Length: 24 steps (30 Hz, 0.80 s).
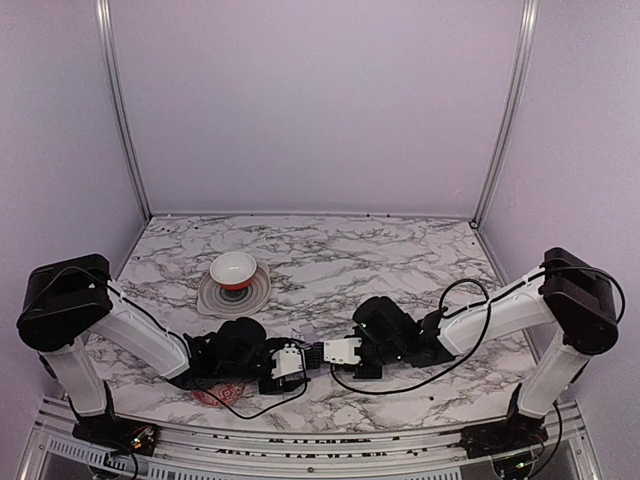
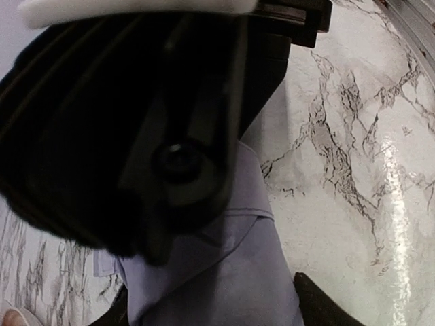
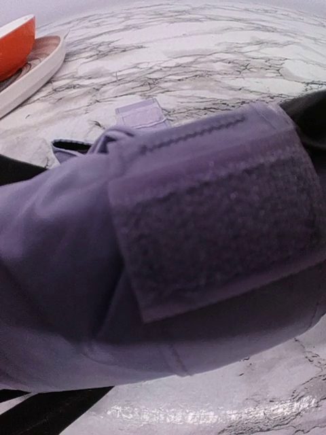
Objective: Put away the umbrella
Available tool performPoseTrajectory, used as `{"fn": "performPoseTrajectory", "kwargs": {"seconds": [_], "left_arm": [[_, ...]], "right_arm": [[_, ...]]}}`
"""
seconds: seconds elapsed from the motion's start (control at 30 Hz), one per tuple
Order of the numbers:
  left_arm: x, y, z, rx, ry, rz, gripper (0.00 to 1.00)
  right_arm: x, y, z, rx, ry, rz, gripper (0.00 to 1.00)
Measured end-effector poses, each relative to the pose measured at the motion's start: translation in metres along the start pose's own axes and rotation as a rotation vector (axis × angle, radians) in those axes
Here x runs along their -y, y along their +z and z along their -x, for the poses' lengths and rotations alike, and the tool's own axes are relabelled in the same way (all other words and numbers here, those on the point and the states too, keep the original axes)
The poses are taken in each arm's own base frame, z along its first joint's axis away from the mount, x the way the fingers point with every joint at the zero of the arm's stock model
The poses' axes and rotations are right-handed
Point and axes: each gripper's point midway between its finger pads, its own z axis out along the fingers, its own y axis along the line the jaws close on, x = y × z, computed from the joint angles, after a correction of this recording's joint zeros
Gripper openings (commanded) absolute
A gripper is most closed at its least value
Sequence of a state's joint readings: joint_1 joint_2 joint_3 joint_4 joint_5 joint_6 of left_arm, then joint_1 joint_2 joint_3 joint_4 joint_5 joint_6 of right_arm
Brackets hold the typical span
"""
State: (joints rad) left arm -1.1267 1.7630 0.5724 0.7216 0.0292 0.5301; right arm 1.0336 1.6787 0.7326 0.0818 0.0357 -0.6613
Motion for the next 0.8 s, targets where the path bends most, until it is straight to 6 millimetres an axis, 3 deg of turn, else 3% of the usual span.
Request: {"fn": "performPoseTrajectory", "kwargs": {"seconds": [0.07,0.17,0.3,0.33,0.5,0.63,0.8], "left_arm": [[-0.003,0.005,-0.002,-0.015,0.021,0.017,0.49],[-0.004,0.007,-0.003,-0.027,0.044,0.031,0.31],[-0.008,0.008,-0.004,-0.037,0.072,0.049,0.16],[-0.008,0.008,-0.003,-0.038,0.08,0.048,0.13],[-0.007,0.009,-0.002,-0.04,0.113,0.045,0.01],[-0.007,0.009,-0.002,-0.045,0.123,0.046,0.0],[-0.005,0.012,-0.004,-0.065,0.157,0.046,0.0]], "right_arm": [[0.0,0.0,0.0,-0.003,0.005,0.003,0.34],[0.001,0.0,0.0,-0.002,0.018,0.003,0.48],[0.007,-0.001,0.004,0.012,0.04,-0.014,0.84],[0.008,-0.001,0.005,0.015,0.044,-0.018,0.98],[0.014,-0.005,0.009,0.034,0.046,-0.037,1.0],[0.011,-0.009,0.008,0.029,0.033,-0.029,1.0],[-0.006,-0.037,-0.009,-0.004,0.0,0.008,1.0]]}}
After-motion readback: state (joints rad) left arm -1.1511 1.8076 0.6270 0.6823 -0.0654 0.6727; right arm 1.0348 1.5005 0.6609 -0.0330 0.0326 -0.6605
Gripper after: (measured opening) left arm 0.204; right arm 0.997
